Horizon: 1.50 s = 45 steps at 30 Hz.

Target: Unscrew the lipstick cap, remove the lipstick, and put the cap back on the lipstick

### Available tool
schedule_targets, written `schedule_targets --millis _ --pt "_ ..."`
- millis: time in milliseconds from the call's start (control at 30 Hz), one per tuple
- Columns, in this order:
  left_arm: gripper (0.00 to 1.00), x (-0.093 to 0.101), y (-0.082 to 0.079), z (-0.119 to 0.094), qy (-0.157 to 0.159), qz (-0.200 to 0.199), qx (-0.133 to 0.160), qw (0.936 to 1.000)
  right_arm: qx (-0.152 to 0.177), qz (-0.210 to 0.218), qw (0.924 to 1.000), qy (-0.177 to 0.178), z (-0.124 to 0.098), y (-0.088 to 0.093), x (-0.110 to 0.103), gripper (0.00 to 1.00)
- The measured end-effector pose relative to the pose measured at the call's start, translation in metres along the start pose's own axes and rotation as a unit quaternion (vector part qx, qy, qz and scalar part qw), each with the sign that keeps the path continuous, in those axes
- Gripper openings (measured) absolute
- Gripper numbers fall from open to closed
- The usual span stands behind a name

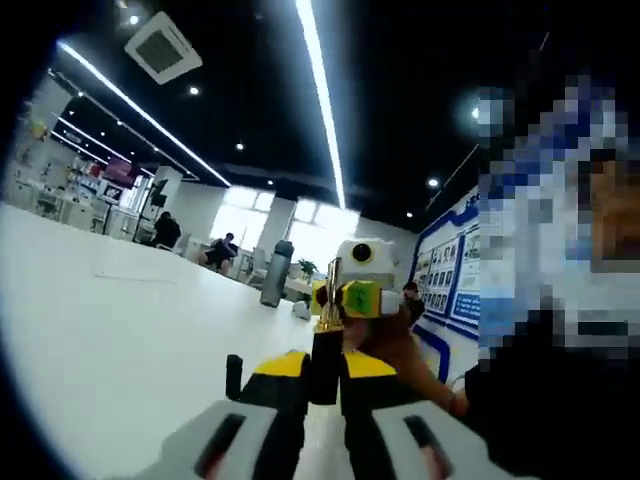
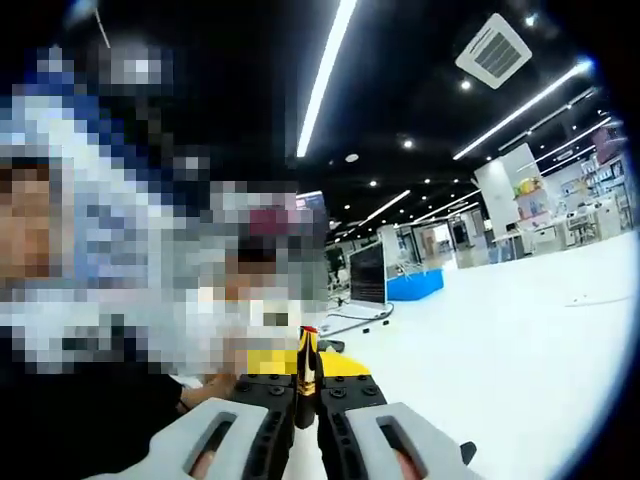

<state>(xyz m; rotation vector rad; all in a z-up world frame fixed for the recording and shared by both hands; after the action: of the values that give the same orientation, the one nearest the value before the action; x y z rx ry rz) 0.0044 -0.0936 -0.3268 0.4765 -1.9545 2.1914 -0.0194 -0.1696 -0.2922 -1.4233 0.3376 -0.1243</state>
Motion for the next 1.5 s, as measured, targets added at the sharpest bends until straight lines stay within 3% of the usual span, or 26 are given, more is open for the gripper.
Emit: schedule_targets --millis 100,200,233,300,433,567,600,667,800,900,933,1000,1100,1233,1500 --pt "0.14 0.0 0.0 0.0 -0.044 0.05 -0.01 0.9977 -0.003 -0.006 0.9998 0.016 0.001 0.001 0.003 0.05" --pt "0.13 0.0 0.0 0.0 -0.105 0.122 -0.035 0.9863 -0.009 -0.01 0.9995 0.028 0.002 0.003 0.008 0.05" --pt "0.13 0.0 0.0 0.0 -0.111 0.133 -0.037 0.9841 -0.009 -0.01 0.9995 0.028 0.002 0.003 0.008 0.05" --pt "0.14 0.003 -0.003 -0.001 -0.159 0.202 -0.059 0.9644 -0.005 -0.009 0.9994 0.034 0.003 0.003 0.01 0.05" --pt "0.14 0.004 -0.004 -0.005 -0.219 0.27 -0.087 0.9336 -0.001 -0.006 0.9985 0.054 0.009 0.004 0.014 0.05" --pt "0.14 0.001 -0.003 -0.006 -0.23 0.276 -0.093 0.9283 -0.005 -0.009 0.9976 0.068 0.011 0.005 0.016 0.05" --pt "0.14 0.001 -0.004 -0.007 -0.229 0.271 -0.092 0.9303 -0.006 -0.009 0.9976 0.069 0.01 0.005 0.016 0.05" --pt "0.14 0.001 -0.004 -0.007 -0.211 0.244 -0.084 0.9429 -0.006 -0.007 0.9978 0.065 0.008 0.004 0.018 0.05" --pt "0.18 0.002 -0.002 -0.006 -0.143 0.217 -0.089 0.9614 -0.008 -0.005 0.9985 0.054 0.003 0.002 0.018 0.05" --pt "0.29 0.004 0.0 -0.003 -0.092 0.149 -0.075 0.9816 -0.011 -0.01 0.9988 0.047 0.001 0.0 0.018 0.05" --pt "0.31 0.006 -0.001 -0.001 -0.063 0.106 -0.058 0.9906 -0.011 -0.01 0.999 0.043 0.001 0.0 0.017 0.05" --pt "0.32 0.006 -0.002 -0.001 -0.029 0.057 -0.04 0.9972 -0.012 -0.012 0.9993 0.033 -0.001 -0.001 0.015 0.05" --pt "0.29 0.004 -0.005 -0.002 0.001 0.006 -0.021 0.9998 -0.007 -0.011 0.9998 0.015 -0.004 -0.005 0.011 0.05" --pt "0.24 0.004 -0.009 -0.004 0.04 -0.046 0.0 0.9981 0.005 -0.007 0.9999 -0.006 -0.007 -0.01 0.005 0.05" --pt "0.16 0.006 -0.007 -0.004 0.088 -0.085 0.014 0.9924 0.016 -0.006 0.999 -0.041 -0.009 -0.014 -0.003 0.05"
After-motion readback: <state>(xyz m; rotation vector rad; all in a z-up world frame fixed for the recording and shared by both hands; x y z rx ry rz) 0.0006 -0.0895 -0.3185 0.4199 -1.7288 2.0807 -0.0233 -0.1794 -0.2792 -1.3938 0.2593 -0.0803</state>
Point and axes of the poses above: the point that each gripper's makers call its tool centre point, and the gripper's own axes: z roughly forward along the fingers, x roughly to its right, y roughly out of its underside, the point moved 5 cm from there along -z, roughly backward along the fingers, and after that the axes turned 5 degrees about -z, right-handed, at the moved point
